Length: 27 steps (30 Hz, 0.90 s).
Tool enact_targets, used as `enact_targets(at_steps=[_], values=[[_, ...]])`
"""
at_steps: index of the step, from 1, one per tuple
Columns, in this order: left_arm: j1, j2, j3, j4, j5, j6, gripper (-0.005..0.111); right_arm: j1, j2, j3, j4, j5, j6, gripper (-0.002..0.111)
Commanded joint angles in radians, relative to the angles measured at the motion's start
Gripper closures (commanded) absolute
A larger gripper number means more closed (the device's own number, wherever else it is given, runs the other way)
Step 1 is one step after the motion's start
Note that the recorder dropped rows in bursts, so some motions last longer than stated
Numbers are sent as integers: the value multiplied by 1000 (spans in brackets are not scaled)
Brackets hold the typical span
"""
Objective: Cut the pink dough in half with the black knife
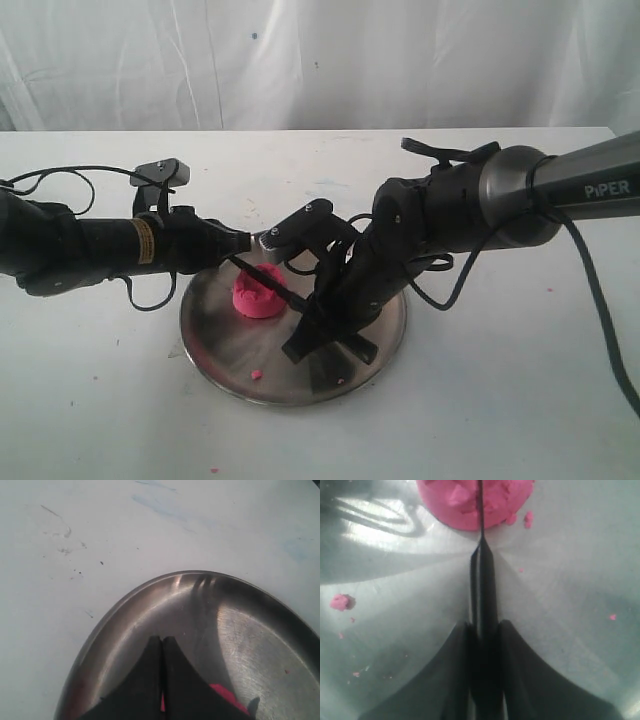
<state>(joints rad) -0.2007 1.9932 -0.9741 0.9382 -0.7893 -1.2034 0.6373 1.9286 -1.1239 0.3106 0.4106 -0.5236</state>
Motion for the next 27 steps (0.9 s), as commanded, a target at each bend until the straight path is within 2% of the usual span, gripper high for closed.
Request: enact_targets(at_steps=[1,19,27], values=[[-4,-3,-5,11,33,4,107,1,1,-5,-1,11,-12,108],[-4,75,-5,45,55,4,107,1,1,-5,-1,13,-12,108],[-2,70,-12,39,-56,6,107,1,1,-5,-1,13,-12,108]])
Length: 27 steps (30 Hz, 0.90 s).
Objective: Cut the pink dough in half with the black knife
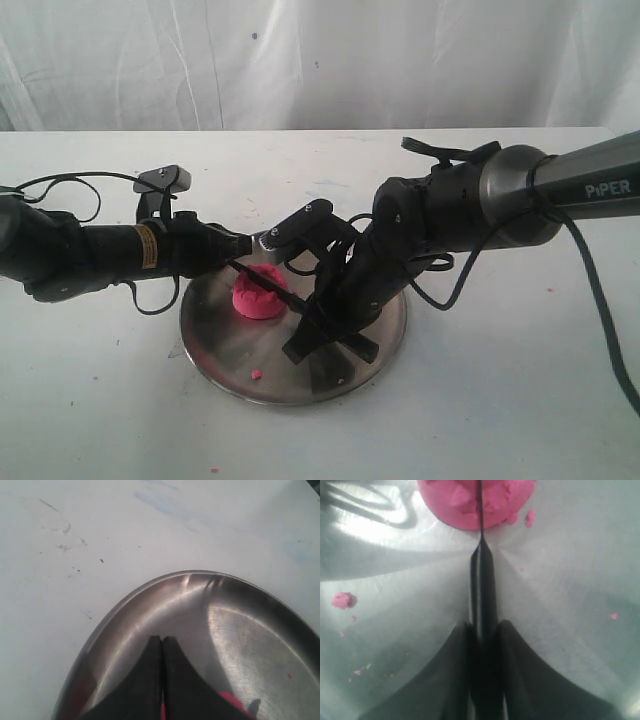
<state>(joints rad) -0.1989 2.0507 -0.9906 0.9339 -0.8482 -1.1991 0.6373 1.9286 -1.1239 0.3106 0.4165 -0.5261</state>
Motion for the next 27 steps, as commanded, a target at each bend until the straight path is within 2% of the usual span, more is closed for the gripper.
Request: enact_targets(at_steps=[1,7,10,13,17,27], values=[[-2,1,0,57,15,2,107,1,1,-5,-1,7,-10,108],[1,-93,-24,117,68,2,107,1,1,-5,-1,7,-10,108],[1,-130,-24,138,159,0,107,1,1,-5,-1,7,-10,108],[1,-143,-24,192,225,-75,107,1,1,-5,-1,7,-12,108],[1,-143,-24,268,225,-120,107,1,1,-5,-1,7,-12,108],[-4,-135,-22,295,227,-135,107,1,1,-5,-1,5,-12,108]])
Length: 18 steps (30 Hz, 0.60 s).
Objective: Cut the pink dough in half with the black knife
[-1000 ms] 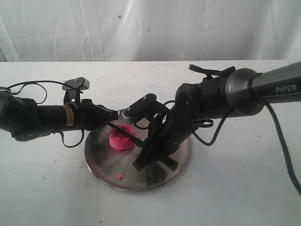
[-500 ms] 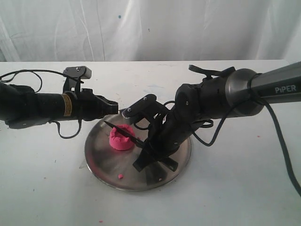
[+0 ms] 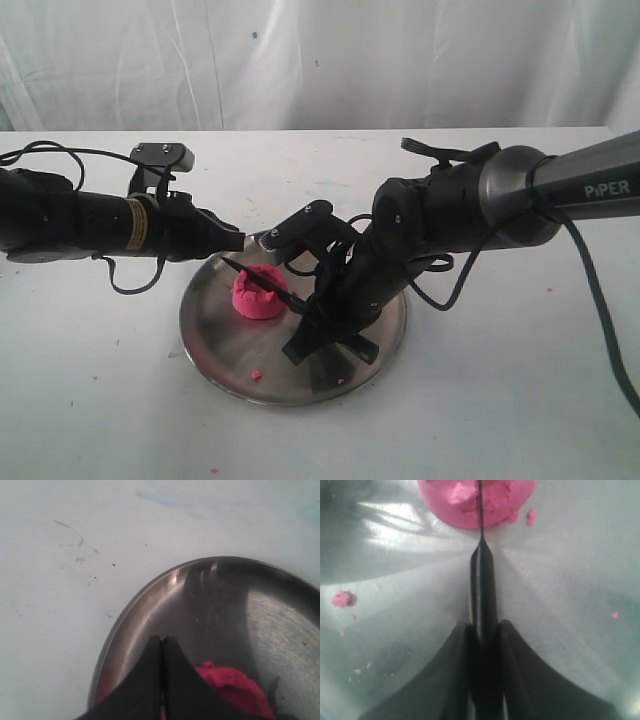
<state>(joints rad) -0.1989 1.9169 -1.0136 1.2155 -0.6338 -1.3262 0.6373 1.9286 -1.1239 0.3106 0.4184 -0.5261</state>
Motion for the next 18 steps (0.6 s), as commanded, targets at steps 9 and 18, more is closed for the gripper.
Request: enact_targets(at_steps=[9,18], values=[[-6,58,1,16,1,-8,107,1,1,-5,-1,3,-12,108],[-6,62,1,21,1,-8,107,1,1,-5,-1,1,-12,108]])
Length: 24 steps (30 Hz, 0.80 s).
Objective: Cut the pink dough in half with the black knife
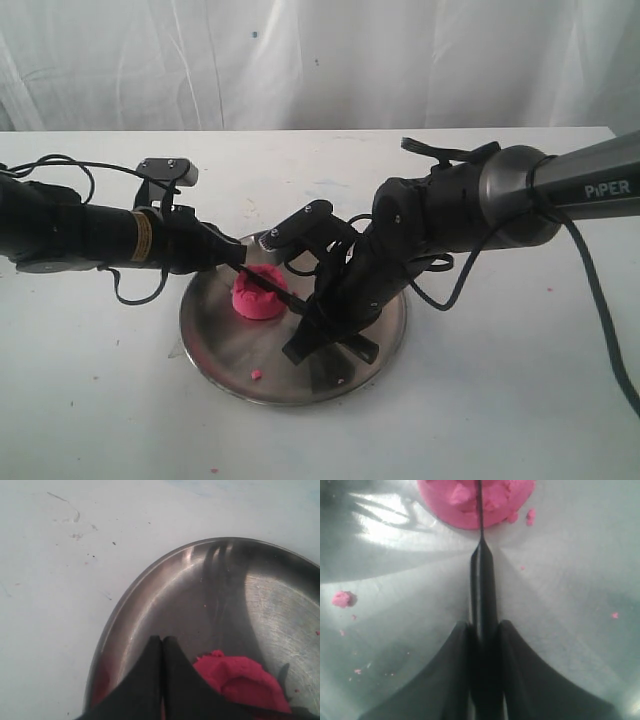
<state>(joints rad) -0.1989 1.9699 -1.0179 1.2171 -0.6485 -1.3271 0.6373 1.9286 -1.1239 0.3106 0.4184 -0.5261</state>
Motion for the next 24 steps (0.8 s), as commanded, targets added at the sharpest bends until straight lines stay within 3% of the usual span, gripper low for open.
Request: enact_targets(at_steps=[1,24], values=[[-6,9,5,24,16,-7,107,1,1,-5,-1,1,-12,108],[-6,-17,3,45,8,-11,107,1,-1,-25,-1,27,-12,108]])
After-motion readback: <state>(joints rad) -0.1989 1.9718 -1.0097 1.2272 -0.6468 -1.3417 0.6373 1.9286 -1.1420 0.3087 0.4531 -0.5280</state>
